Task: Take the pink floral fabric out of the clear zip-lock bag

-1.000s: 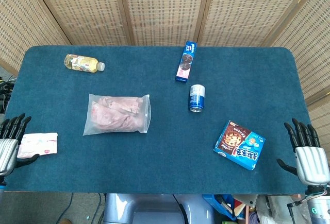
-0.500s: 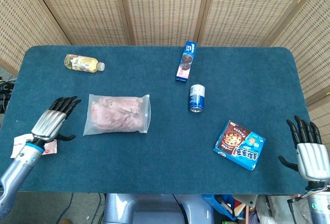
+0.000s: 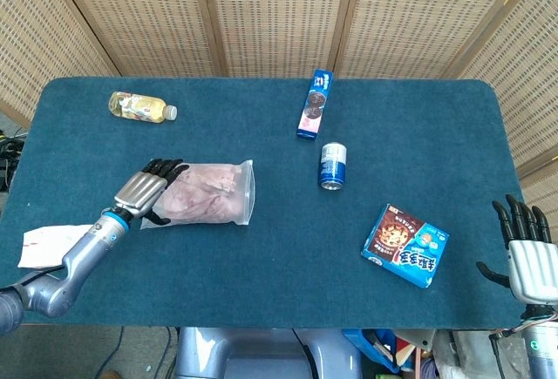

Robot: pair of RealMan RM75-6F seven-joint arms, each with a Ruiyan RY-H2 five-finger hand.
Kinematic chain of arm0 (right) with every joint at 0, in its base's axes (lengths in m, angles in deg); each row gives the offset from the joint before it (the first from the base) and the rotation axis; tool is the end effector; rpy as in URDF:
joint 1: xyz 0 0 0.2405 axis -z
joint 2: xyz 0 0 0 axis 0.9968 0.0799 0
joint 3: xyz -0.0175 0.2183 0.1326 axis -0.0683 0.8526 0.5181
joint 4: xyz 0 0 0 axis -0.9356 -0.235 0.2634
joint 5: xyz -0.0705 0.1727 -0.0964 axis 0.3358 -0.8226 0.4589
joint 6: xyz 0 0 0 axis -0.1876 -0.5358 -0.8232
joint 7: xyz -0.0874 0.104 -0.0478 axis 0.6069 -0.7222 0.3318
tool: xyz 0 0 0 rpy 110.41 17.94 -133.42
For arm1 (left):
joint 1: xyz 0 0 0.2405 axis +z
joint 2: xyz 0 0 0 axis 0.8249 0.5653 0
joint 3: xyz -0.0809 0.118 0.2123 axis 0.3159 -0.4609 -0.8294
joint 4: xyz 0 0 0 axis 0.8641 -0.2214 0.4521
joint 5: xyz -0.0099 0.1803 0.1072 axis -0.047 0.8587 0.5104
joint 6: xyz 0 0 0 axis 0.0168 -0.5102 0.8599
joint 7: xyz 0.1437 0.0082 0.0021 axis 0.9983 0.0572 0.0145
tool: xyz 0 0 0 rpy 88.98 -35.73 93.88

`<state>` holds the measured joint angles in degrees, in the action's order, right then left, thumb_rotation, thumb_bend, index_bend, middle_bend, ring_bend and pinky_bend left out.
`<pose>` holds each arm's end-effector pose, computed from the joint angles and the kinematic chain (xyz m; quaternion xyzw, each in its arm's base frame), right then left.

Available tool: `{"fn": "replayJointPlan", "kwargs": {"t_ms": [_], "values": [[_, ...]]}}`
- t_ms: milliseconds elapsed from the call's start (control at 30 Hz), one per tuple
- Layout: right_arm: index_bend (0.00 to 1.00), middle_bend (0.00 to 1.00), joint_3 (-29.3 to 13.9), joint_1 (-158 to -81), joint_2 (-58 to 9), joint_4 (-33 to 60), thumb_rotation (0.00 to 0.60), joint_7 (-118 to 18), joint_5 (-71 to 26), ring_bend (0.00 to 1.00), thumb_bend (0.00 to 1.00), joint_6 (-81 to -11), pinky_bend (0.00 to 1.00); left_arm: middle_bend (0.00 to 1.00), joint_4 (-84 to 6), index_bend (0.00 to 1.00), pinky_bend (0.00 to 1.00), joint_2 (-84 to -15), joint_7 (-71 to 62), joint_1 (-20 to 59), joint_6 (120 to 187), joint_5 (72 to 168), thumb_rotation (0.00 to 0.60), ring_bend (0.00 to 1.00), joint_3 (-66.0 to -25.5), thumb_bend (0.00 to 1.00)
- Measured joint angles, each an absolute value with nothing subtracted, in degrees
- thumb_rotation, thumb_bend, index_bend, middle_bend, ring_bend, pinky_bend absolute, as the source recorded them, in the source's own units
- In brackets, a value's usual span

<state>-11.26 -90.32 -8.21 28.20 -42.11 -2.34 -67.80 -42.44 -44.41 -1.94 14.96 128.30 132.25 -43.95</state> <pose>-0.3187 -0.1950 0.1631 0.5786 -0.3447 0.3703 0.6397 -0.2207 0.3719 0.0324 -0.7709 -0.4011 -0.2801 0.4079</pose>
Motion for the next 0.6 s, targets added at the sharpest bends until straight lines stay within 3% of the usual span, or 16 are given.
{"fn": "replayJointPlan", "kwargs": {"t_ms": [400,467,500,600], "values": [[0.00,0.00,-10.91,-90.53,-8.61,27.95,0.600,-40.65,-3.56,0.00,0.00,-67.33,0.00,0.00,-32.47,0.00,0.00,-51.85,-1.82,9.77,121.80,126.30,0.600,0.00,-44.31,0.12],[0.00,0.00,-10.93,-90.48,-8.62,27.94,0.600,-40.63,-3.60,0.00,0.00,-67.39,0.00,0.00,-31.84,0.00,0.06,-52.44,-2.82,9.49,121.48,126.19,0.600,0.00,-44.30,0.12],[0.00,0.00,-10.92,-90.46,-8.61,27.92,0.600,-40.68,-3.64,0.00,0.00,-67.41,0.00,0.00,-31.51,0.00,0.14,-52.78,-3.70,9.39,121.46,126.31,0.600,0.02,-44.27,0.12],[0.00,0.00,-10.92,-90.45,-8.56,27.86,0.600,-40.82,-3.68,0.00,0.00,-67.39,0.00,0.15,-30.90,0.06,0.38,-53.38,-6.22,9.24,121.58,127.21,0.600,0.22,-44.22,0.12]]}}
